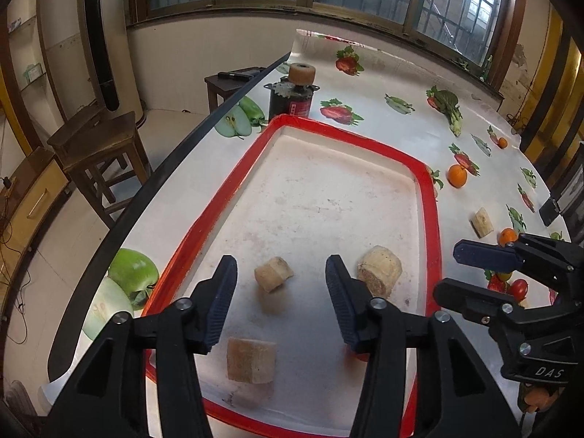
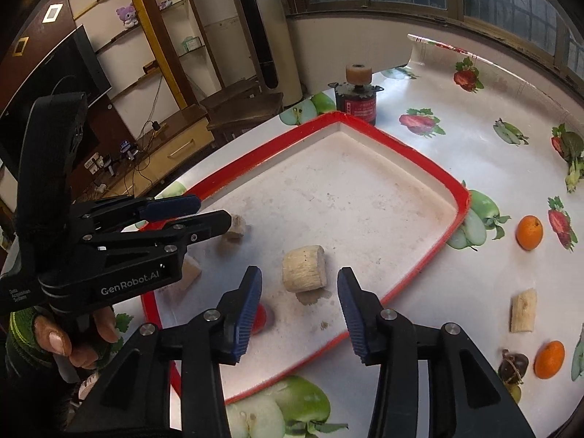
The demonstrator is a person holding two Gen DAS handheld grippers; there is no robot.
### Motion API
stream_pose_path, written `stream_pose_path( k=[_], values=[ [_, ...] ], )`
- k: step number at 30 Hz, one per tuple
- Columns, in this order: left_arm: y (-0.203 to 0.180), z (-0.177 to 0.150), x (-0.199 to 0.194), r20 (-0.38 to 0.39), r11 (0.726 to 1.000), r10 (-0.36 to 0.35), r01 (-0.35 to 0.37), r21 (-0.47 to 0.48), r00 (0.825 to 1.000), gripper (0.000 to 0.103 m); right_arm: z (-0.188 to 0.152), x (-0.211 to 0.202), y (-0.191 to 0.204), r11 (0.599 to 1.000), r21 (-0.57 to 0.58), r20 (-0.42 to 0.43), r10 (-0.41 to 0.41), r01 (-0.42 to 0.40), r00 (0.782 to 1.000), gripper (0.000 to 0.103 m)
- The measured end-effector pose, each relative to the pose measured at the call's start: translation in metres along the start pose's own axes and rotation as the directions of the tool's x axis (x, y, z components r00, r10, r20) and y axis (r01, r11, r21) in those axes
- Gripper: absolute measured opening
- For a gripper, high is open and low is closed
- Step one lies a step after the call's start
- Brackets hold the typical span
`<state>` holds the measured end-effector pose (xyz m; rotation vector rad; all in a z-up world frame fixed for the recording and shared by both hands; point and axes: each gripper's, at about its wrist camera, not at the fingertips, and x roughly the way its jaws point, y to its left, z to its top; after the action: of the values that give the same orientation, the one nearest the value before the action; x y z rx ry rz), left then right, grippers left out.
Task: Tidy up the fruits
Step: 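Withdraw both open tools from the tray back over the table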
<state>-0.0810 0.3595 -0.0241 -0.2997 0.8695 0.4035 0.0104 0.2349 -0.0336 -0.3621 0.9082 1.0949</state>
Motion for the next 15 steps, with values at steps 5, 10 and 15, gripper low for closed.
stream_pose_path(
  k=[5, 10, 15],
  values=[
    [-0.016, -0.001, -0.007, 0.003, 0.999, -0.028, 0.028, 0.016, 1.0, 0.049, -0.015, -0.031, -0.012, 0.999, 0.026, 0.028, -0.03, 0.029, 0.999, 0.052],
    [-0.037, -0.003, -0.013, 0.004, 0.997, -0.063, 0.063, 0.043, 0.998, 0.049, -0.034, -0.055, -0.027, 0.996, 0.059, 0.039, -0.066, 0.063, 0.997, 0.052],
    [-0.063, -0.006, -0.017, 0.004, 0.992, -0.104, 0.104, 0.077, 0.995, 0.049, -0.053, -0.077, -0.046, 0.989, 0.112, 0.056, -0.103, 0.096, 0.993, 0.052]
  ],
)
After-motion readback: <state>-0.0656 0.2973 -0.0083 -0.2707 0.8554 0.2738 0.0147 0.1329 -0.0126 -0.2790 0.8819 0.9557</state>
